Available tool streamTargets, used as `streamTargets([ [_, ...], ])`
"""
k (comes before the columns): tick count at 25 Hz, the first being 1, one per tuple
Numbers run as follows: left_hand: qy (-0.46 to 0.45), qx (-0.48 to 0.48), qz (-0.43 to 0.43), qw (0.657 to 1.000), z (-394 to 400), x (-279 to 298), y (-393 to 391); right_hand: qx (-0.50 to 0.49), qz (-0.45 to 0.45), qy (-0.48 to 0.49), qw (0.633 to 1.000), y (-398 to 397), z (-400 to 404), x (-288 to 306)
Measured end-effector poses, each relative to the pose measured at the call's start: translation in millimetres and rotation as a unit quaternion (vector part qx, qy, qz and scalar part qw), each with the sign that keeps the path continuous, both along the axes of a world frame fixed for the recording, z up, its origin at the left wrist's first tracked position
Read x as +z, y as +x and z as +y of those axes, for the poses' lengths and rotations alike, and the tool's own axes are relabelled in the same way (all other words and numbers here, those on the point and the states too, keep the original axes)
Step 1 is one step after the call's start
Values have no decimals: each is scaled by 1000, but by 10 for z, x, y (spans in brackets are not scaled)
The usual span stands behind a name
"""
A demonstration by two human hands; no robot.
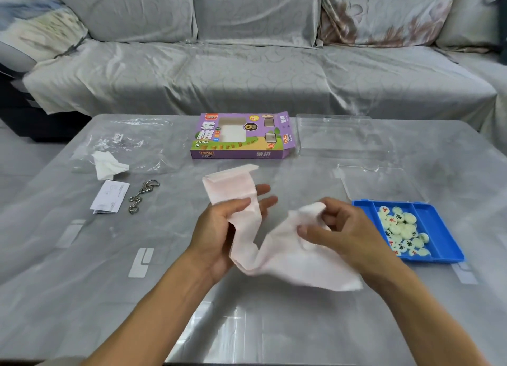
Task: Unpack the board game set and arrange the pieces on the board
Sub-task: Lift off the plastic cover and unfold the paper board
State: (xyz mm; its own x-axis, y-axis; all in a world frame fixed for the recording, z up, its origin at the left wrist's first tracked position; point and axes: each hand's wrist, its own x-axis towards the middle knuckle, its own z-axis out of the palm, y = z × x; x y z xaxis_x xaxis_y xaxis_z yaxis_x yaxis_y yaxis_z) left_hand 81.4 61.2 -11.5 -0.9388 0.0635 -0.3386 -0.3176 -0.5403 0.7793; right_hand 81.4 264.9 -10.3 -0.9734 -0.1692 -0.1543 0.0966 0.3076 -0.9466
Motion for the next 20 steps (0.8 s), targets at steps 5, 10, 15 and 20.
streamTargets([
  [5,-218,248,-96,939,-279,-214,-206,-205,175,81,960,-19,32,-25],
  [10,-415,142,109,892,-90,-119,-39,-180,342,135,912,62,-163,-146],
  [15,-147,-97,-68,982,88,-141,119,35,556,231,798,243,-462,-350],
  [20,-106,-6,-97,990,38,-226,78,206,457,211,839,381,-594,-357],
])
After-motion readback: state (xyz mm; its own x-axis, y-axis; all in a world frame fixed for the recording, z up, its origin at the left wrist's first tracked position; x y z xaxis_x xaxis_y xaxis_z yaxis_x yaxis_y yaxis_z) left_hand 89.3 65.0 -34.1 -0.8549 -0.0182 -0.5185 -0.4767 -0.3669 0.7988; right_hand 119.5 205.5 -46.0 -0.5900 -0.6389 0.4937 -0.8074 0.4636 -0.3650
